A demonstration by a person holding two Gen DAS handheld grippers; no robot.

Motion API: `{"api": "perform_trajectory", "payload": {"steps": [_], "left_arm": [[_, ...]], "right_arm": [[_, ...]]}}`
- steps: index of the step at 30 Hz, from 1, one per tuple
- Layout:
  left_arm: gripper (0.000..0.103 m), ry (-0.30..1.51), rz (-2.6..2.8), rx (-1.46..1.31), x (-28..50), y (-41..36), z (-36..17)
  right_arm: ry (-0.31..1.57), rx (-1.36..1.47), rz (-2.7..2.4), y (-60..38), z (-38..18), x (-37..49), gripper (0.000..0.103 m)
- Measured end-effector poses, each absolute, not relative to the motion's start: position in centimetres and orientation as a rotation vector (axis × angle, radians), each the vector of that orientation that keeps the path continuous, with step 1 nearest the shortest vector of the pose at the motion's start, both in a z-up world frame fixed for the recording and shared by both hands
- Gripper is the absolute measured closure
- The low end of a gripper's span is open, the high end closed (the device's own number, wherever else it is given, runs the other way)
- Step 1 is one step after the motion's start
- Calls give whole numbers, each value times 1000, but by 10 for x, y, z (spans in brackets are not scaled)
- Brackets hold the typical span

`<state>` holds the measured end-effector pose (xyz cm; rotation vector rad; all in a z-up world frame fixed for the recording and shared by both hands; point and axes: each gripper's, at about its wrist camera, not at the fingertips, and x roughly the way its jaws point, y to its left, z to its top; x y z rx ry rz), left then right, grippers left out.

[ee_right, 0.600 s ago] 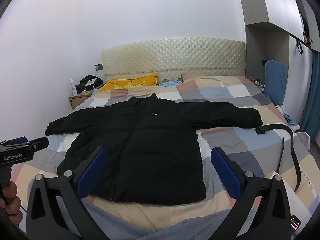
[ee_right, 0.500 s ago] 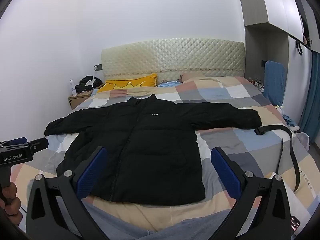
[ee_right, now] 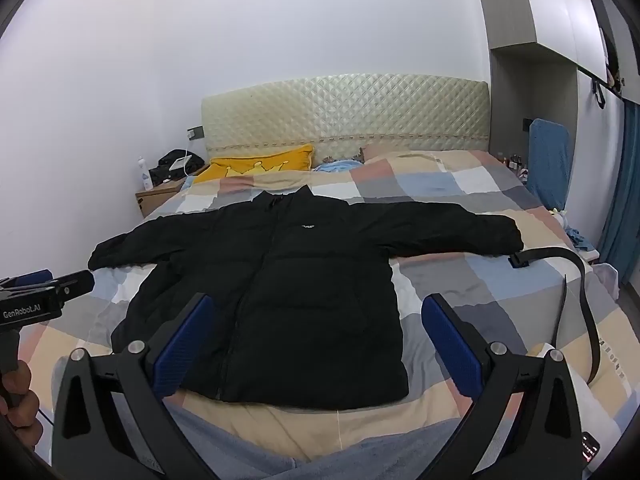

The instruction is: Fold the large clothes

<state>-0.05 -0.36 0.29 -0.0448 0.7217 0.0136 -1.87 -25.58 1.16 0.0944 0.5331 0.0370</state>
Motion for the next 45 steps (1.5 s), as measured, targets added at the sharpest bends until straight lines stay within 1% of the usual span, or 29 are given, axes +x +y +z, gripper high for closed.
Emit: {"api": "perform_trajectory", "payload": {"steps": [45], "left_arm": [[1,752,3,-46,-2,-1,-5]], "right_arm": [[560,79,35,-249,6,-14,0]]}}
